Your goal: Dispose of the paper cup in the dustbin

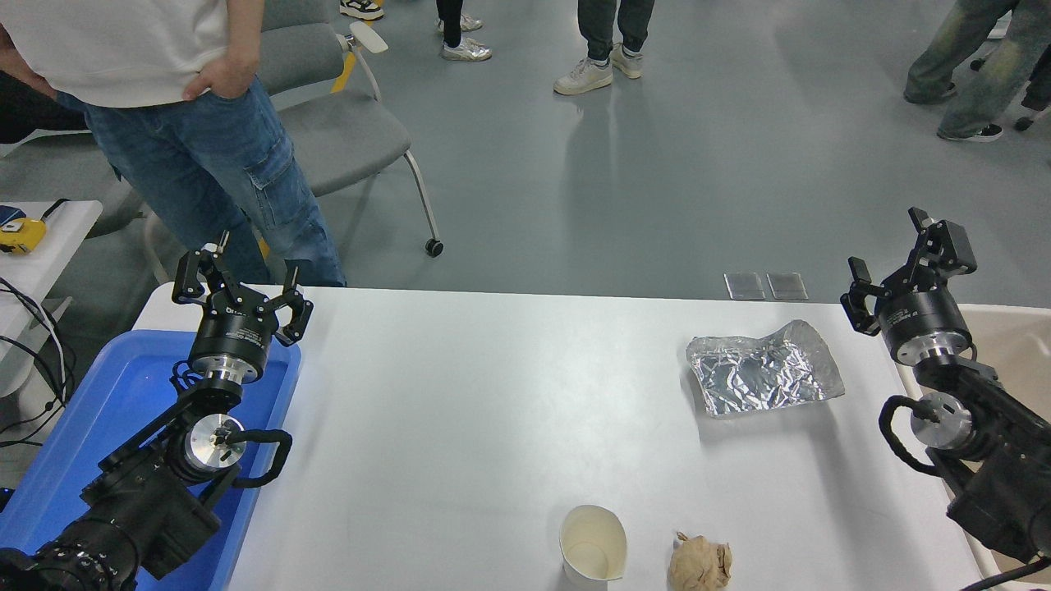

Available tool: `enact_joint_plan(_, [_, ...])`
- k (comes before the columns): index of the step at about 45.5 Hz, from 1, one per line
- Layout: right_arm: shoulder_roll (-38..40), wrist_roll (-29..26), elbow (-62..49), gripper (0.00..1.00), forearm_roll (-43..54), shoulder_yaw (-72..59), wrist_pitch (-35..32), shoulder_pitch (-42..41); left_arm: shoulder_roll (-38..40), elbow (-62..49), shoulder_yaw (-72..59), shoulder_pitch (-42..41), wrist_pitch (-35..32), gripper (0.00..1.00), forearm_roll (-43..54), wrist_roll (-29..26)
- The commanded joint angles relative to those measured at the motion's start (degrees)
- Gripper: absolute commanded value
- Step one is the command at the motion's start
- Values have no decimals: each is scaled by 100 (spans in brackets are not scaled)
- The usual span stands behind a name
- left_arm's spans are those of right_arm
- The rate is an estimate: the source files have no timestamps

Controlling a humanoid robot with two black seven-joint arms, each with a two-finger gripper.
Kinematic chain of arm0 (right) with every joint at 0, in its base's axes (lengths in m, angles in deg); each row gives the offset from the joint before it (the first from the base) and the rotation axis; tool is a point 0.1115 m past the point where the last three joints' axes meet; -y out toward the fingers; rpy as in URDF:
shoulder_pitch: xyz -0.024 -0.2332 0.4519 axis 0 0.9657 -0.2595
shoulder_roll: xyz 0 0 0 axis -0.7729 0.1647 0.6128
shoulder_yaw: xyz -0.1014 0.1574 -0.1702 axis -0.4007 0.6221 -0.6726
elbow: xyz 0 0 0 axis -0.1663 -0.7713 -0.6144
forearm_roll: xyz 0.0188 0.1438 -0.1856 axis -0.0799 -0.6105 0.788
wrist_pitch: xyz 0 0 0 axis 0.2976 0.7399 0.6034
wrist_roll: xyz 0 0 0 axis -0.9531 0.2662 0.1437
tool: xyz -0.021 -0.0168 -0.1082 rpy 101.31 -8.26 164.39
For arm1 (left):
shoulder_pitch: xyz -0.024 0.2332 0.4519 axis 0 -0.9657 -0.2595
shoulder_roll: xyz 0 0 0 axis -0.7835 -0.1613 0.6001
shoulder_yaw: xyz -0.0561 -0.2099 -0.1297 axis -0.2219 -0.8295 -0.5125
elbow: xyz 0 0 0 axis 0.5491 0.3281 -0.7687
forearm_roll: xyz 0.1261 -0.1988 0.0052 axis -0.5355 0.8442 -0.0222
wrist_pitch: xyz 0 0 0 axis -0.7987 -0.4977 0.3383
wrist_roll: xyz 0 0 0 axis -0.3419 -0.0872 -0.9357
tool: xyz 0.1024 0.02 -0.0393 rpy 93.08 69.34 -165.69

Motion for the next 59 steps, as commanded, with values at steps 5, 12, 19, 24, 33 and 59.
enact_joint_plan(5, [155, -426, 456, 100, -303, 24, -165, 5, 1, -1, 0, -1, 0, 100, 0, -1])
enact_joint_plan(12, [797, -830, 1686, 100, -304, -370, -280, 110, 1, -1, 0, -1, 0, 100, 0, -1])
enact_joint_plan(19, [1439, -839, 2600, 100, 135, -1153, -342, -83, 1, -1, 0, 8, 0, 100, 0, -1])
enact_joint_plan(24, [1650, -831, 3058, 100, 793, -1399, -473, -224, 1, -1, 0, 8, 0, 100, 0, -1])
enact_joint_plan(33, [1712, -831, 3797, 100, 1612, -1487, -482, -215, 1, -1, 0, 8, 0, 100, 0, -1])
enact_joint_plan(59, [1774, -1014, 5555, 100, 4897, -2744, -438, -434, 1, -1, 0, 8, 0, 100, 0, -1])
